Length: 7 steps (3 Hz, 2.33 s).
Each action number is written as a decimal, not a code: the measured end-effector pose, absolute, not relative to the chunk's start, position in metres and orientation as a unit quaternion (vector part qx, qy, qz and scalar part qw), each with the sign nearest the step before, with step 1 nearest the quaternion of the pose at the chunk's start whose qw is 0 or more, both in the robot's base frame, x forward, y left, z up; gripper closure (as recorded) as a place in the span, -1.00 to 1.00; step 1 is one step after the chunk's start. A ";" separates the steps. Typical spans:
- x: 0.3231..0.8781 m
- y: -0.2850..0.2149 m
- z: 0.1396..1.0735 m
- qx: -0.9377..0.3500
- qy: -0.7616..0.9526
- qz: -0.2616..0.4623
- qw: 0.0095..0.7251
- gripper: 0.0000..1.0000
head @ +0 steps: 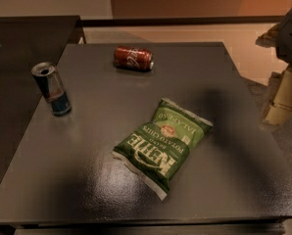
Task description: Pick coke can
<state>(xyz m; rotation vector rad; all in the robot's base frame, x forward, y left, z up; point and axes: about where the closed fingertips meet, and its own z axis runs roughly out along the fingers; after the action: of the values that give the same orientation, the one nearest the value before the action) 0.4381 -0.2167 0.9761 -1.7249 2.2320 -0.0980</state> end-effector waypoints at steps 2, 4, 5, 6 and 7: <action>0.460 -0.200 0.972 -0.609 0.767 -0.015 0.199 -1.00; 0.536 -0.158 0.956 -0.597 0.752 0.046 0.276 -1.00; 0.579 -0.132 0.945 -0.582 0.752 0.077 0.300 -1.00; 0.618 -0.103 0.930 -0.576 0.748 0.109 0.312 -1.00; 0.648 -0.075 0.912 -0.572 0.749 0.132 0.308 -1.00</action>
Offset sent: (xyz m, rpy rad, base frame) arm 0.0502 0.0320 -0.0143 0.1689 -0.0616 0.0666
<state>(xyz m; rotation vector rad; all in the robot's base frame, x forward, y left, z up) 0.6482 -0.0746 0.9117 -1.5111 1.9805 0.3503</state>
